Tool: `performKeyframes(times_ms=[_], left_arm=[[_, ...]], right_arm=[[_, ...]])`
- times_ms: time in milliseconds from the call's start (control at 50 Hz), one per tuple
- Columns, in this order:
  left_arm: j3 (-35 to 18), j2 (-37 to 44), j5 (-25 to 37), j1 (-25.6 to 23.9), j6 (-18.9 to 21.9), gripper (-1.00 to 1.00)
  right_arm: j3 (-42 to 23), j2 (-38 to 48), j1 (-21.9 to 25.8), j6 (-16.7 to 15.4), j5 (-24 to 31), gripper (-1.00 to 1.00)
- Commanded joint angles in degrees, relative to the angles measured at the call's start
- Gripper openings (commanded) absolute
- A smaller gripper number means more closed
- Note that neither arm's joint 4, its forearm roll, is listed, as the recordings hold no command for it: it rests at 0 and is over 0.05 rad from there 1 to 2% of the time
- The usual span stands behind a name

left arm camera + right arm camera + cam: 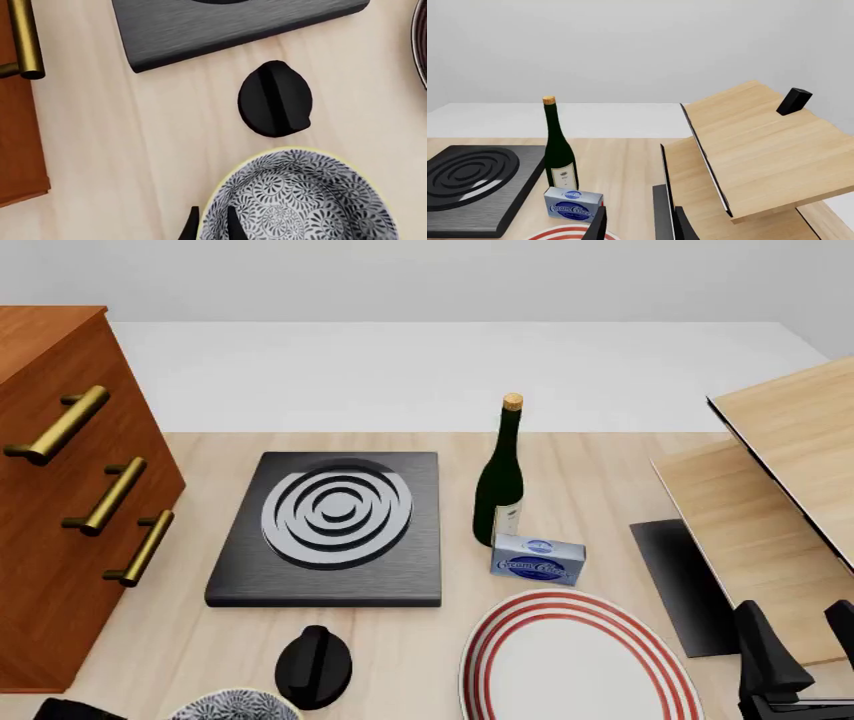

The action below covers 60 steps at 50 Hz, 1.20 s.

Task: Pick up the akita bowl and put it on the plate.

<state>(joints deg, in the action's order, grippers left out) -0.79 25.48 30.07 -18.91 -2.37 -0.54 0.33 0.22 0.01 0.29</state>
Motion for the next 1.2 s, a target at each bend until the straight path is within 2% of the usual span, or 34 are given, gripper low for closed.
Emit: performKeyframes(times_ms=[20, 100, 140, 240, 300, 340, 380, 440, 540, 580, 660, 680, 880, 900, 940, 980, 1020, 1040, 1100, 1120, 1160, 1200], left_arm=[[0.8, -3.4, 4.2, -1.1, 2.6, -1.0], [0.8, -8.8, 9.4, -0.5, 3.4, -1.0], [0.8, -12.4, 11.5, 1.4, 4.7, -1.0], [0.6, -15.0, 11.2, 3.0, 6.6, -1.0], [-1.4, -15.7, 11.7, 3.8, 7.4, -1.0], [-3.2, -15.8, 12.2, 3.5, 6.3, -1.0], [-4.0, -16.2, 13.2, 2.7, 6.9, -1.0], [-6.3, -17.2, 14.8, -0.2, 3.7, -1.0], [-9.6, -18.4, 16.3, -0.2, 4.2, -1.0], [-11.2, -18.6, 16.9, -1.9, 2.5, -1.0], [-13.4, -18.6, 17.3, -2.6, 1.8, -1.0], [-13.8, -18.7, 17.6, -2.5, 2.8, -1.0], [-20.5, -18.8, 20.7, -6.4, -0.6, -1.0], [-20.6, -18.6, 20.6, -6.0, -0.4, -1.0], [-21.9, -18.7, 20.7, -8.3, -4.1, -1.0], [-22.8, -18.2, 20.5, -7.9, -3.2, -1.0], [-24.0, -17.8, 20.1, -9.8, -5.5, -1.0], [-24.1, -16.8, 19.3, -8.8, -4.8, -1.0], [-25.3, -13.7, 16.3, -10.4, -6.7, -1.0], [-25.4, -11.9, 14.4, -11.7, -8.5, -1.0], [-25.4, -10.1, 12.7, -11.3, -7.9, -1.0], [-26.3, -6.0, 8.9, -12.5, -9.1, -1.0]], right_arm=[[0.0, 0.0, 0.0, 0.0, 0.0, 1.0], [0.0, 0.0, 0.0, 0.0, 0.0, 1.0], [0.0, 0.0, 0.0, 0.0, 0.0, 1.0], [0.0, 0.0, 0.0, 0.0, 0.0, 1.0], [0.0, 0.0, 0.0, 0.0, 0.0, 1.0], [0.0, 0.0, 0.0, 0.0, 0.0, 1.0], [0.0, 0.0, 0.0, 0.0, 0.0, 1.0], [0.0, 0.0, 0.0, 0.0, 0.0, 1.0], [0.0, 0.0, 0.0, 0.0, 0.0, 1.0], [0.0, 0.0, 0.0, 0.0, 0.0, 1.0], [0.0, 0.0, 0.0, 0.0, 0.0, 1.0], [0.0, 0.0, 0.0, 0.0, 0.0, 1.0], [0.0, 0.0, 0.0, 0.0, 0.0, 1.0], [0.0, 0.0, 0.0, 0.0, 0.0, 1.0], [0.0, 0.0, 0.0, 0.0, 0.0, 1.0], [0.0, 0.0, 0.0, 0.0, 0.0, 1.0], [0.0, 0.0, 0.0, 0.0, 0.0, 1.0], [0.0, 0.0, 0.0, 0.0, 0.0, 1.0], [0.0, 0.0, 0.0, 0.0, 0.0, 1.0], [0.0, 0.0, 0.0, 0.0, 0.0, 1.0], [0.0, 0.0, 0.0, 0.0, 0.0, 1.0], [0.0, 0.0, 0.0, 0.0, 0.0, 1.0]])
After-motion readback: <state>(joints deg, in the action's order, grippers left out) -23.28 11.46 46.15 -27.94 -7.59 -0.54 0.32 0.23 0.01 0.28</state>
